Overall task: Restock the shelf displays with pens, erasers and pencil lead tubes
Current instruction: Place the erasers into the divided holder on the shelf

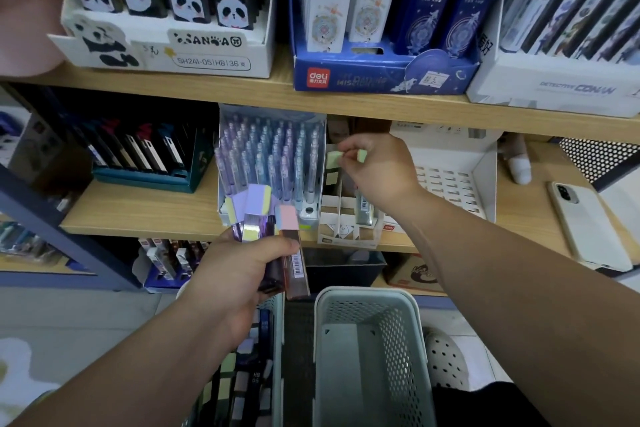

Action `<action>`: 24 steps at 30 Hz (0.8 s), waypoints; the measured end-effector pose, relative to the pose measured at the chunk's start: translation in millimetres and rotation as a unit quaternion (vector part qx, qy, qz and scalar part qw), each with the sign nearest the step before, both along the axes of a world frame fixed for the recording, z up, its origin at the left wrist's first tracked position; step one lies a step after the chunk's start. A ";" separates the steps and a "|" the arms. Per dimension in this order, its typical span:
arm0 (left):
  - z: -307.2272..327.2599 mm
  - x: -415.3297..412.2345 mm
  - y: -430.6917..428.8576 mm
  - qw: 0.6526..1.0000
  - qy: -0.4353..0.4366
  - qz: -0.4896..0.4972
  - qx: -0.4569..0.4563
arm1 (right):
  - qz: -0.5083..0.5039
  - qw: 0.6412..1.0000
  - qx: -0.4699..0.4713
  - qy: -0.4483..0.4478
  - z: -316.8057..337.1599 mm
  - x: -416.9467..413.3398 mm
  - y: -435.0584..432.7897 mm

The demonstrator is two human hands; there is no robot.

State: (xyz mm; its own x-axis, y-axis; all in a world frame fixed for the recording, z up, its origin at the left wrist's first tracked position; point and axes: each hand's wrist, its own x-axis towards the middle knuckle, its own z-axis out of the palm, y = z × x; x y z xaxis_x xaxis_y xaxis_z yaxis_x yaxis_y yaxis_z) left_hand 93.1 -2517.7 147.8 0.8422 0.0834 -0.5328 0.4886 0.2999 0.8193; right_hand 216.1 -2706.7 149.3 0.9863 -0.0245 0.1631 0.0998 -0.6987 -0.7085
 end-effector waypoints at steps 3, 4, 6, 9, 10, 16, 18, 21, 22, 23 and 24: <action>-0.8 -0.2 0.2 1.000 0.003 0.002 0.003 | -0.023 0.999 0.025 0.011 3.1 0.8 -4.6; -1.1 0.1 0.2 1.000 0.005 0.004 0.003 | -0.032 0.999 0.036 0.014 6.0 0.4 -5.6; -1.8 0.5 -0.6 1.000 0.006 0.004 0.005 | -0.042 0.997 0.060 0.023 11.5 -2.0 -7.7; -2.6 -0.1 -3.6 1.000 0.005 -0.009 0.011 | -0.056 0.993 0.086 0.059 17.1 -12.1 -15.1; -3.2 -0.7 -4.5 1.000 0.004 -0.013 0.012 | -0.060 0.990 0.105 0.077 16.9 -16.1 -18.3; -3.9 -2.8 -10.7 0.999 0.011 -0.028 0.024 | -0.044 0.965 0.187 0.180 20.3 -37.5 -35.5; -3.3 -3.8 -11.9 0.999 0.012 -0.030 0.025 | -0.021 0.966 0.172 0.190 22.7 -42.4 -41.0; -2.2 -6.1 -13.3 0.999 0.011 -0.028 0.025 | 0.000 0.957 0.218 0.192 23.6 -48.2 -49.2; -2.0 -6.5 -13.4 0.999 0.009 -0.027 0.026 | -0.006 0.951 0.242 0.193 24.0 -49.4 -51.8; -1.9 -6.9 -13.4 0.999 0.009 -0.028 0.027 | -0.013 0.945 0.264 0.194 24.7 -50.9 -53.3; -1.9 -7.2 -13.5 0.999 0.009 -0.027 0.028 | -0.018 0.939 0.283 0.193 25.4 -52.0 -54.4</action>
